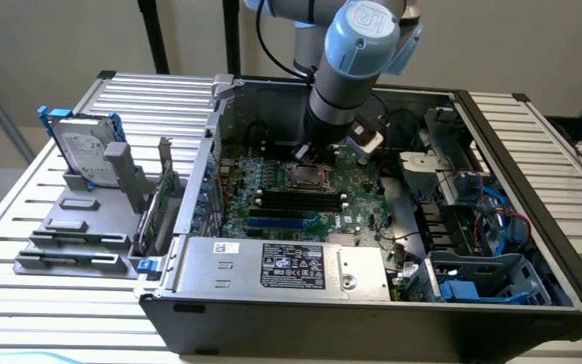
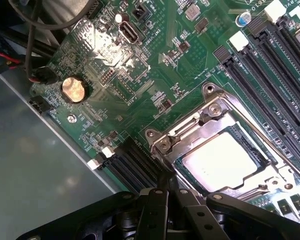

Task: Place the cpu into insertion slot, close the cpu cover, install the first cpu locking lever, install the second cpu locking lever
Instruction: 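Install the first cpu locking lever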

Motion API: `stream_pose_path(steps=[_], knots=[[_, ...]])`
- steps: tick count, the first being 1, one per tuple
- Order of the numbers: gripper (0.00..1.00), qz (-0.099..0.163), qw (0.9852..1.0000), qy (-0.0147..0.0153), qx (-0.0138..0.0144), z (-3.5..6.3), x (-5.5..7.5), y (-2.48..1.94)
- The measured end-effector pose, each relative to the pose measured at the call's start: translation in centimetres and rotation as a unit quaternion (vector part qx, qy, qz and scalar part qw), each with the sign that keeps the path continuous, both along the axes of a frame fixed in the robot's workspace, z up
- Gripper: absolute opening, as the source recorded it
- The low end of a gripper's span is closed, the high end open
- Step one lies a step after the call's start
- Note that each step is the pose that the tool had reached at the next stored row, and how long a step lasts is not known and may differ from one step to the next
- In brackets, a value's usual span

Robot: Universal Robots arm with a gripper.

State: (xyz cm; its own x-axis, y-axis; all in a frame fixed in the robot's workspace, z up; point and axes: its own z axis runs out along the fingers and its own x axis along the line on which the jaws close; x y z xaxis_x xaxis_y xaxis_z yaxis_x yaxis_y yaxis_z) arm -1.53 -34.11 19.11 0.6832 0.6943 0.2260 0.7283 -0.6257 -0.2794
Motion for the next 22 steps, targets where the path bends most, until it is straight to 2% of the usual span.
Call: stream_pose_path(steps=[5, 10, 14, 19, 22], knots=[[0.11, 0.002, 1.0, 0.0, 0.0, -0.03, 0.2, 0.0], [0.11, 0.006, 1.0, 0.0, 0.0013, -0.03, 0.5, 0.0], [0.11, 0.01, 0.9999, 0.0001, 0.0044, -0.03, 0.8, 0.0], [0.11, 0.014, 0.9998, 0.0001, 0.0112, -0.04, 1.1, -0.01], [0.11, 0.017, 0.9998, 0.0002, 0.0121, -0.04, 1.2, -0.07]])
